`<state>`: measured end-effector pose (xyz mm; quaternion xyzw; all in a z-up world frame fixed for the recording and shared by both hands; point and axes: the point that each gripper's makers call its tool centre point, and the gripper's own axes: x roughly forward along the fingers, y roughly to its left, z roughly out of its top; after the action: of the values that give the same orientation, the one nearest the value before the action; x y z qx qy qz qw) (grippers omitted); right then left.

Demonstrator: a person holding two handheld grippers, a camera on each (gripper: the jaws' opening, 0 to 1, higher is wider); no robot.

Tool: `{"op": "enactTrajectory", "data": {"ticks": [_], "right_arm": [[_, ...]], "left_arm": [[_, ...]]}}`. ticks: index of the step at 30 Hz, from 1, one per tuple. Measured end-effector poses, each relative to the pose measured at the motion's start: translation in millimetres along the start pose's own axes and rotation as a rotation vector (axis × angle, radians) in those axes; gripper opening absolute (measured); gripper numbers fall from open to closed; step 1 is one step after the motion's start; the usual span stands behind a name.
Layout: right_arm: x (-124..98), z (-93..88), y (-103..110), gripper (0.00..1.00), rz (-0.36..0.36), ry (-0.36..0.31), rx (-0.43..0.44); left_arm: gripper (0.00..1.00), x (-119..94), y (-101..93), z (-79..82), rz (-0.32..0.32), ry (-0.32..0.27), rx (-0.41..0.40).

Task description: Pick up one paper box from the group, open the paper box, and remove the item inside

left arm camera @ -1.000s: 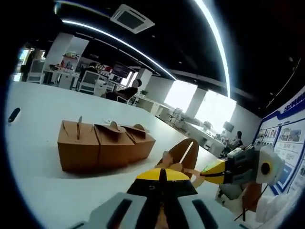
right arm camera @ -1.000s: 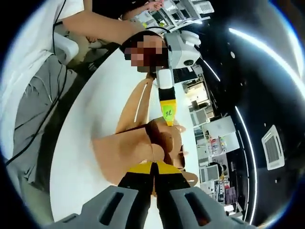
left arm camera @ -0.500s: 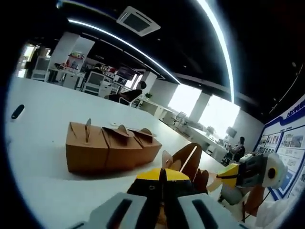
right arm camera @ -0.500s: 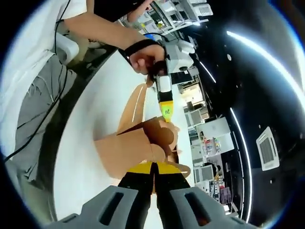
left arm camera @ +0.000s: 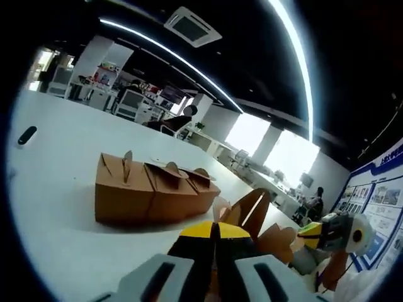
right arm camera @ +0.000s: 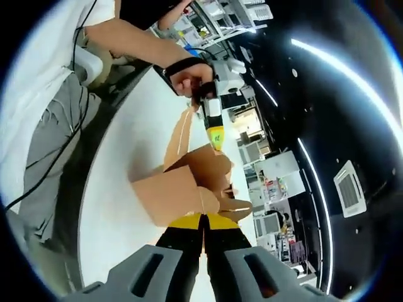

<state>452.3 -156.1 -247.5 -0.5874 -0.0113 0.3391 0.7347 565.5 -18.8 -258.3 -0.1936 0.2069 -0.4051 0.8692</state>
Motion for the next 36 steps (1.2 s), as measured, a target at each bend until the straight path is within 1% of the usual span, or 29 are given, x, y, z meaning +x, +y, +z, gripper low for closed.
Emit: {"op": "enactTrajectory", "data": {"ticks": [7, 13, 19, 23, 27, 31, 36], "right_arm": [[-5, -2.2, 9, 0.03, 0.001, 0.004, 0.006], [-8, -3.0, 11, 0.03, -0.013, 0.0, 0.02], [-8, -4.4, 16, 0.03, -0.021, -0.007, 0.033], [-9, -6.4, 16, 0.03, -0.034, -0.012, 0.05], [-7, -9.7, 23, 0.03, -0.035, -0.019, 0.074], [-5, -11.6, 29, 0.03, -0.031, -0.02, 0.085], [-6, -14.9, 30, 0.03, -0.037, -0.024, 0.102]], "left_arm": [[0.03, -1, 8.9, -1.9, 0.006, 0.002, -0.023], [0.03, -4, 13.6, -3.7, 0.01, -0.002, -0.036], [0.03, -6, 21.8, -7.8, 0.006, -0.009, -0.072], [0.03, -5, 24.1, -10.2, 0.001, -0.013, -0.087], [0.03, -4, 24.8, -13.2, -0.008, -0.017, -0.101], [0.03, -5, 30.7, -15.3, -0.006, -0.017, -0.116], [0.03, -4, 35.9, -19.3, -0.002, -0.018, -0.135]]}}
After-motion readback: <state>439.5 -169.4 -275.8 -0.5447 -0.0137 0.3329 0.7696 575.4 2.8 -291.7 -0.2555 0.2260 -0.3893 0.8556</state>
